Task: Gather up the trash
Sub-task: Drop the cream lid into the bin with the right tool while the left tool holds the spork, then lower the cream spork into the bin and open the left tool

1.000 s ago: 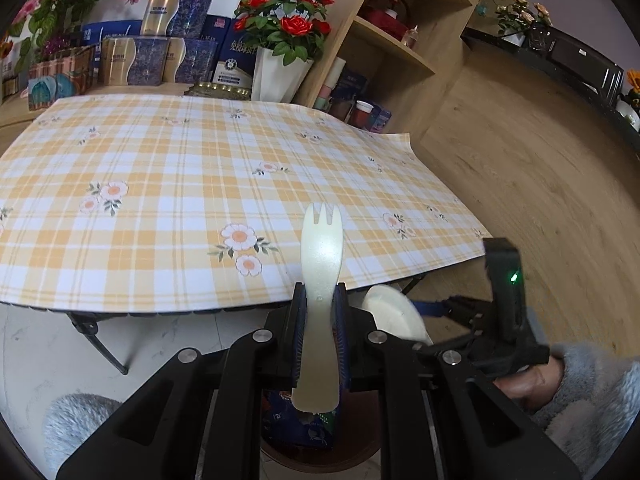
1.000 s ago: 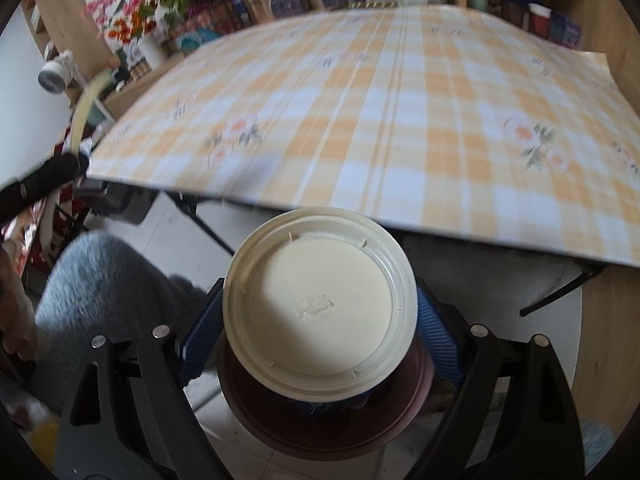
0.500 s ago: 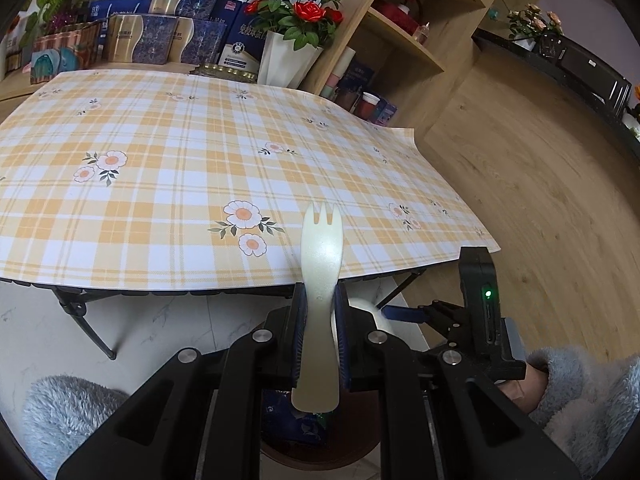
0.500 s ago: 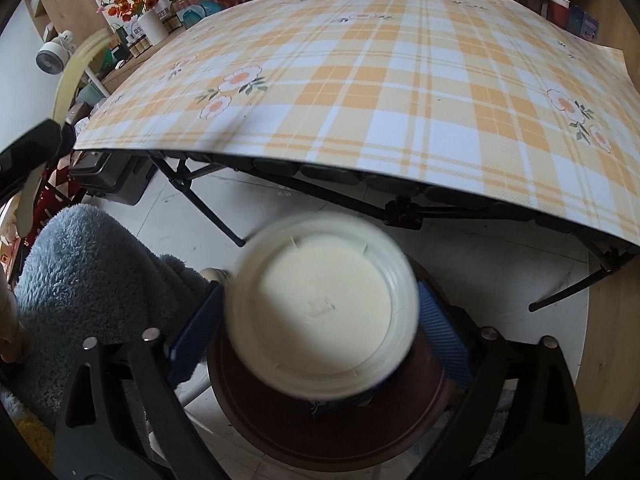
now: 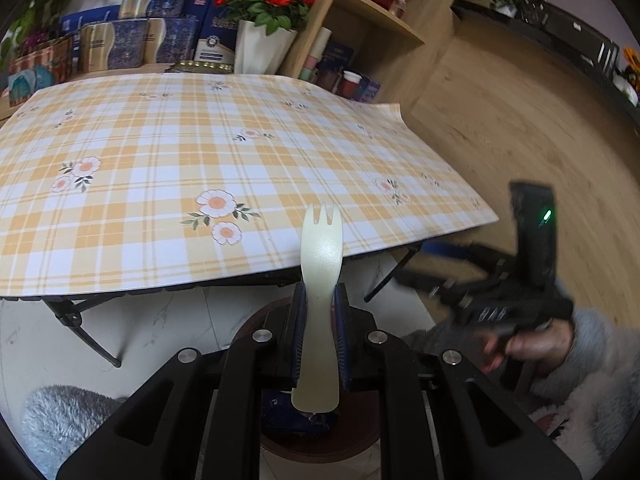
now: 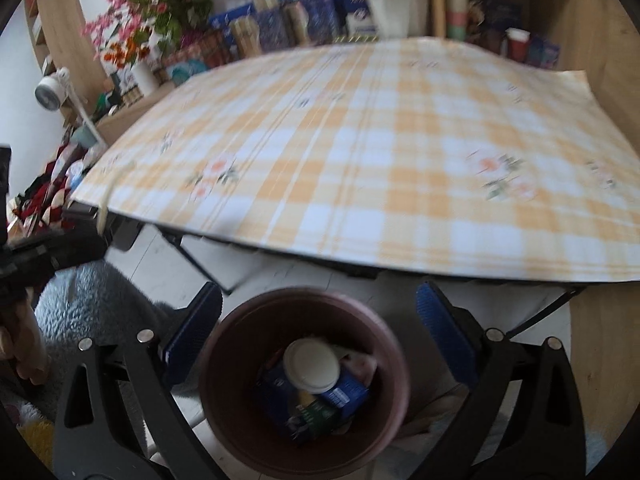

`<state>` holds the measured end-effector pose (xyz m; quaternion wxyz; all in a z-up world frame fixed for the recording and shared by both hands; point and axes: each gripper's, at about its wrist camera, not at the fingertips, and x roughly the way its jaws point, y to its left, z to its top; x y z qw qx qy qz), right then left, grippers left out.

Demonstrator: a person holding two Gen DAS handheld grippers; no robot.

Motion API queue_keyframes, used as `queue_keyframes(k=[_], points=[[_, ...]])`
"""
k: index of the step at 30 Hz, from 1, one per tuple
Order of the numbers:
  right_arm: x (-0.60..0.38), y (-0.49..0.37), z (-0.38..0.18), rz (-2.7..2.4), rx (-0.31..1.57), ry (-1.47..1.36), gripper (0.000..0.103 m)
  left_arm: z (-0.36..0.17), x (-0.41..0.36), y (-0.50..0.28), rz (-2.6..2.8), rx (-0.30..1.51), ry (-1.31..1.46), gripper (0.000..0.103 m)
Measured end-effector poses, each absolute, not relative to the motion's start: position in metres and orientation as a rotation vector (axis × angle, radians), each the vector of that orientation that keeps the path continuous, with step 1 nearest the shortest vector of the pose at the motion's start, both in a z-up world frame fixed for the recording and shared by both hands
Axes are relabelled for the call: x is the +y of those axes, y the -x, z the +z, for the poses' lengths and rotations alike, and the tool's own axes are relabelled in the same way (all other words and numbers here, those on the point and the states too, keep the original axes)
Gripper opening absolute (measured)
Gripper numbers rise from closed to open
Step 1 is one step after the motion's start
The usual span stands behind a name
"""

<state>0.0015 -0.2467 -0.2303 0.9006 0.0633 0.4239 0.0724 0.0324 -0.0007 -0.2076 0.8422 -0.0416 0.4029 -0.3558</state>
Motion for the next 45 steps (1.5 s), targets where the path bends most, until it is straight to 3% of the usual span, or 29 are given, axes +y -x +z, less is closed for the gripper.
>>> queue_keyframes(k=[19, 28, 29, 30, 32, 36, 45], points=[[-0.286, 0.027, -0.244, -0.017, 0.802, -0.124, 0.097, -0.293, -0.09, -0.03, -0.81, 1.065, -0.289, 0.014], [-0.29, 0.03, -0.243, -0.024, 0.796, -0.155, 0.097, -0.3, -0.086, -0.034, -0.793, 1.082, -0.29, 0.016], [-0.29, 0.03, -0.243, -0.025, 0.796, -0.155, 0.097, -0.3, -0.086, -0.033, -0.785, 1.081, -0.292, 0.022], [-0.29, 0.03, -0.243, -0.024, 0.797, -0.154, 0.097, -0.298, -0.087, -0.033, -0.773, 1.077, -0.295, 0.037], [-0.29, 0.03, -0.243, -0.024, 0.796, -0.15, 0.097, -0.295, -0.085, -0.034, -0.754, 1.064, -0.286, 0.053], [-0.291, 0.031, -0.242, -0.026, 0.792, -0.152, 0.097, -0.29, -0.078, -0.038, -0.712, 1.043, -0.257, 0.074], [-0.292, 0.03, -0.242, -0.031, 0.796, -0.16, 0.097, -0.287, -0.069, -0.045, -0.678, 1.045, -0.216, 0.083]])
